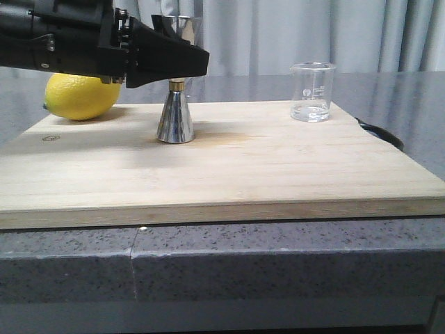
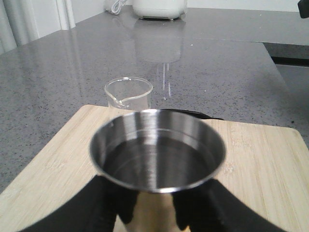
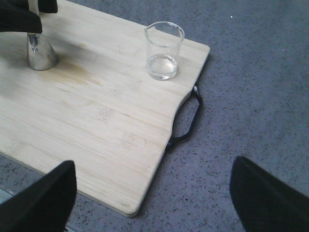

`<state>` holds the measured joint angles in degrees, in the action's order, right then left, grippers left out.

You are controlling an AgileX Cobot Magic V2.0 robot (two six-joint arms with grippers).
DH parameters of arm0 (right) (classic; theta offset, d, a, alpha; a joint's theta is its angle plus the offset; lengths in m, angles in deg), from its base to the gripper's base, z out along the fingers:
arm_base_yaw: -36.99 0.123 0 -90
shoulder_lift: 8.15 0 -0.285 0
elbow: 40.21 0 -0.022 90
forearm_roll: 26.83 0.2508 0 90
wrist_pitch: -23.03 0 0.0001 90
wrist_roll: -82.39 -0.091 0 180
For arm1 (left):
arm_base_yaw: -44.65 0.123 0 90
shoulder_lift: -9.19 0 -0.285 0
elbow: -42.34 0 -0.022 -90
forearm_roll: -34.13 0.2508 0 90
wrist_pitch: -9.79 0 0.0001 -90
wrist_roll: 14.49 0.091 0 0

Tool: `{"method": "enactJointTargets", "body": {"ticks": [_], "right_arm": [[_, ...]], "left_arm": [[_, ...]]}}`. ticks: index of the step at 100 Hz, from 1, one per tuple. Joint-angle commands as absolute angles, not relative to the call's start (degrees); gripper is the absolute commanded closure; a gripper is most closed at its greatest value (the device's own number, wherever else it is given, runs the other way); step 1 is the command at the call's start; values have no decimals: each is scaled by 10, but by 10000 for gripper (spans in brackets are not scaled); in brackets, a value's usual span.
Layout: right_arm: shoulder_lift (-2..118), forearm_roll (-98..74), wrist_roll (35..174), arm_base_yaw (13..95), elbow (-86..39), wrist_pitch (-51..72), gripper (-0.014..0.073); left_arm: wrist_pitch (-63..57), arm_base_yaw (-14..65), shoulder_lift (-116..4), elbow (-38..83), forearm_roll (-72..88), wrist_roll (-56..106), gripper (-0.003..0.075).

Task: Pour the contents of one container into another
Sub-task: 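Lower the held jigger onto the board with the left gripper, then open the left gripper and withdraw it from the jigger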

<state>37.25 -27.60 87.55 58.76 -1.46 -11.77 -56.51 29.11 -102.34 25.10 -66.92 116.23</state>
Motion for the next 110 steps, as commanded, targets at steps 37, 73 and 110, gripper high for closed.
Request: {"method": "enactJointTargets", "body": {"ticks": [37,73,110], "right_arm": [[370,-284,877,585,-29,-81,8],[370,-284,877,585,-29,-81,8],[370,-284,877,585,-29,-81,8]], "left_arm": [[-622,288,-1001,262,-726,1162,333],[-574,288,-987,262,-702,1129,189],[-430,288,-847,262,-470,926,189]]}}
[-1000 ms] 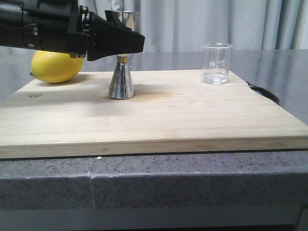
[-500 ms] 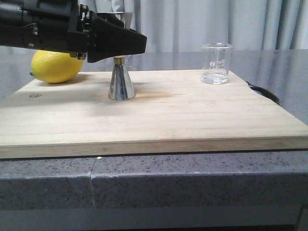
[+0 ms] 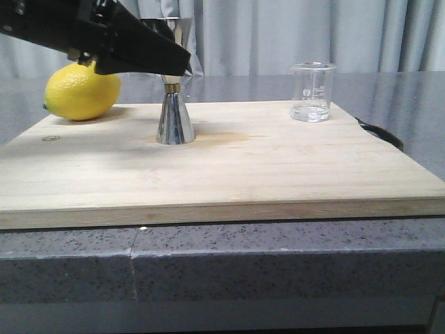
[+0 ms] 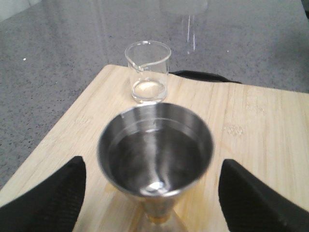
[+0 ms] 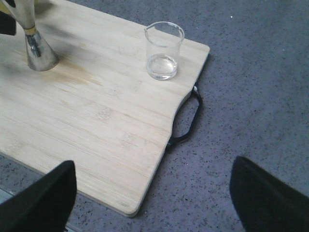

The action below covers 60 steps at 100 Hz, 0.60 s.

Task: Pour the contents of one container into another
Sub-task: 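Open the left gripper and withdraw it from the jigger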

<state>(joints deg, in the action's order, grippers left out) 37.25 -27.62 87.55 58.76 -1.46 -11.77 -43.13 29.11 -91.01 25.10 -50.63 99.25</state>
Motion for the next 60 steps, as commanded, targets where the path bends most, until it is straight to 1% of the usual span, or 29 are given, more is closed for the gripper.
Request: {"method": "enactJointTargets", "body": {"ticks": [1,13,32,51,60], "right_arm": [[370,-284,877,585,-29,-81,8],[370,-284,877,585,-29,-83,8],[370,-284,876,585,-29,-85,8],[370,-293,808,581,-29,-84,8],[370,-302,778,574,-29,-90,8]], "left_arm": [[-428,288,-844,262,-458,920,189],[-387,288,-781,262,-338,805,189],[-368,288,-677,262,-98,540,190],[-369,288,-581,262,107,225,190],[-383,288,-541,262,185,115,190]]}}
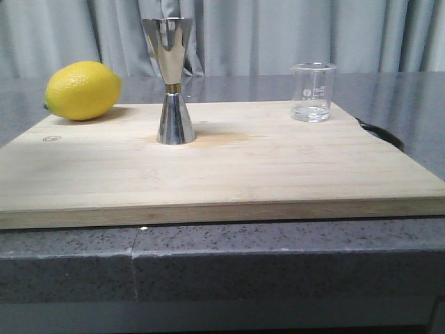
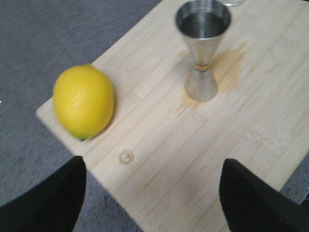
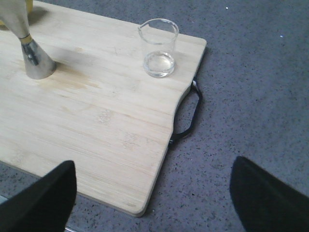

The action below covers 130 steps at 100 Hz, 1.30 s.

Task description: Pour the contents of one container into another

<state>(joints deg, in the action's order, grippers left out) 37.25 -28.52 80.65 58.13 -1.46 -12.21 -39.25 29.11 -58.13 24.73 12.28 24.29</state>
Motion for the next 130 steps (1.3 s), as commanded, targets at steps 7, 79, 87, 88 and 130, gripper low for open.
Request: {"method": "enactJointTargets", "body": {"ticks": [7,79,87,88,130], "right_arm": [[370,-321,748,566,-29,-100,8],[369,-417,633,545,-29,-199,11],[369,-417,633,545,-29,-195,76],[369,-417,633,545,-29,-194,97],[369,-417,633,545,-29,-188,662]], "left_arm": [[-402,288,-512,262,229,49,190],[-406,288,-339,162,341,-190,332],[-399,288,-340,156,341,-190,376],[-399,288,-340,156,341,-190,387],[-375,288,-340,155,341,-190,739]]}}
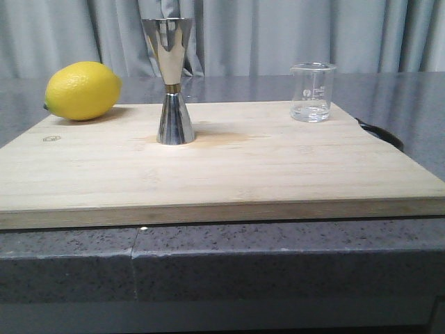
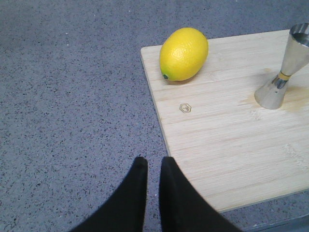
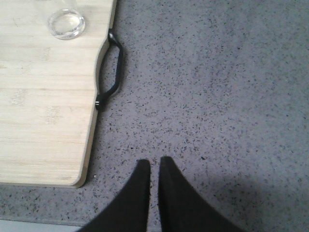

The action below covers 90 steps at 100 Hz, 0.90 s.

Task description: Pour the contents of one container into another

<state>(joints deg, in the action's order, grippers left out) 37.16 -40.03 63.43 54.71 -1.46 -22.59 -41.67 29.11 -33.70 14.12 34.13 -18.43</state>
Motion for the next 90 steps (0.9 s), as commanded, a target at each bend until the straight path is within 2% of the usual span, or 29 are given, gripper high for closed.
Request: {"method": "enactJointTargets", "body": {"ticks": [1,63,75,90], "right_arm": [[369,-417,633,545,-29,-188,664],[369,-423,633,545,-29,-179,664],[369,-423,633,545,-29,-179,664],[369,-423,633,545,-29,-181,664]], "left_arm": [[-373,288,-340,155,345,-190,739],[-347,288,-333,143,351,-190,739],[-286,312,-285,83,357,-190,739],[-145,357,-187,-61,360,-190,739]]}}
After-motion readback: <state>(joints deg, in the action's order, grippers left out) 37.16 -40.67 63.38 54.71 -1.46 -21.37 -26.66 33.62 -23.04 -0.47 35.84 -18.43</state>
